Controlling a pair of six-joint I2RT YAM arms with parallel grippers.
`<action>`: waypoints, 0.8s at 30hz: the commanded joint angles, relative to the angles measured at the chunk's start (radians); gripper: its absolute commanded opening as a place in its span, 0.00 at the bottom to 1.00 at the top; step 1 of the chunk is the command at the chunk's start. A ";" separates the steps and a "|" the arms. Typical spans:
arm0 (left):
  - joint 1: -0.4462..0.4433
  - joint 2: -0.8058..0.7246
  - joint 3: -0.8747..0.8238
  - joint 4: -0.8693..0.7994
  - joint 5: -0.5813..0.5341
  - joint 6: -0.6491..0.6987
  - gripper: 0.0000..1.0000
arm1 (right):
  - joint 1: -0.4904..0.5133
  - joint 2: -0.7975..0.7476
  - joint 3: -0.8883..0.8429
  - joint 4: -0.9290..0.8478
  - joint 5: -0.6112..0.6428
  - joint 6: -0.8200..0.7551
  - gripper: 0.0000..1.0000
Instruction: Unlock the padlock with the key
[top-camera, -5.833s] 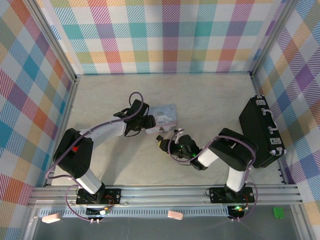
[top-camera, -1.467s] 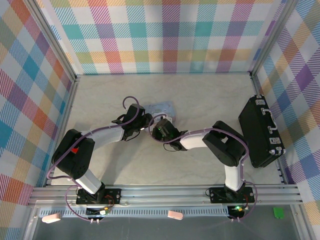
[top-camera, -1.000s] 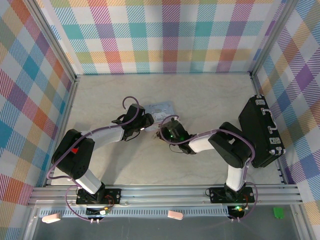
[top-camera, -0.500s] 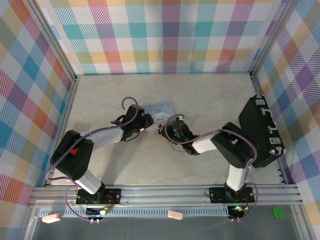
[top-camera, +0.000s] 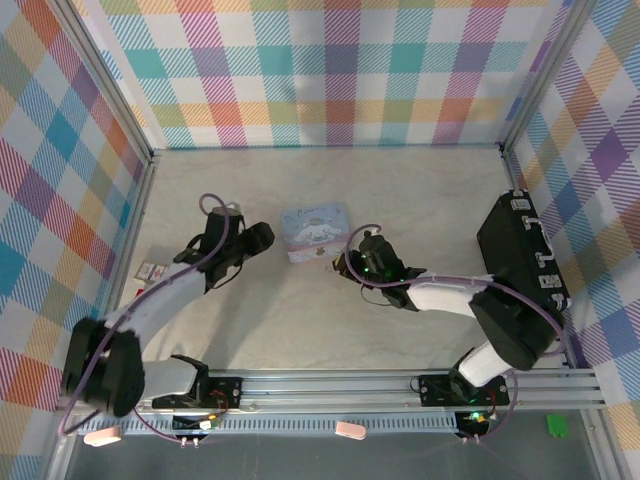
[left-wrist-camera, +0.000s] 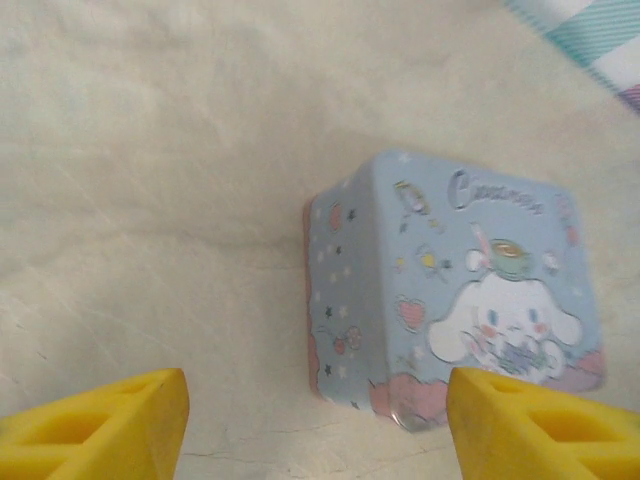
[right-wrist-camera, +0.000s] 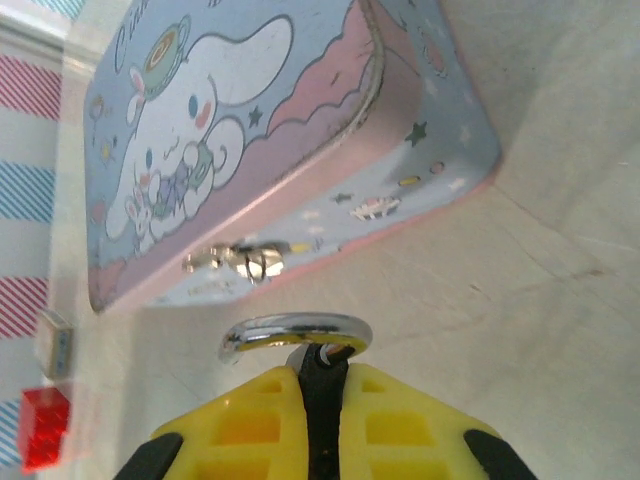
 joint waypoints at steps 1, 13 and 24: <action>0.013 -0.118 -0.100 -0.067 -0.033 0.103 0.71 | -0.021 -0.067 0.020 -0.246 -0.077 -0.147 0.00; 0.021 -0.447 -0.316 -0.080 -0.231 0.127 0.77 | -0.022 -0.069 0.038 -0.532 -0.216 -0.274 0.00; 0.021 -0.420 -0.283 -0.113 -0.305 0.136 0.79 | -0.022 -0.010 0.090 -0.586 -0.185 -0.343 0.31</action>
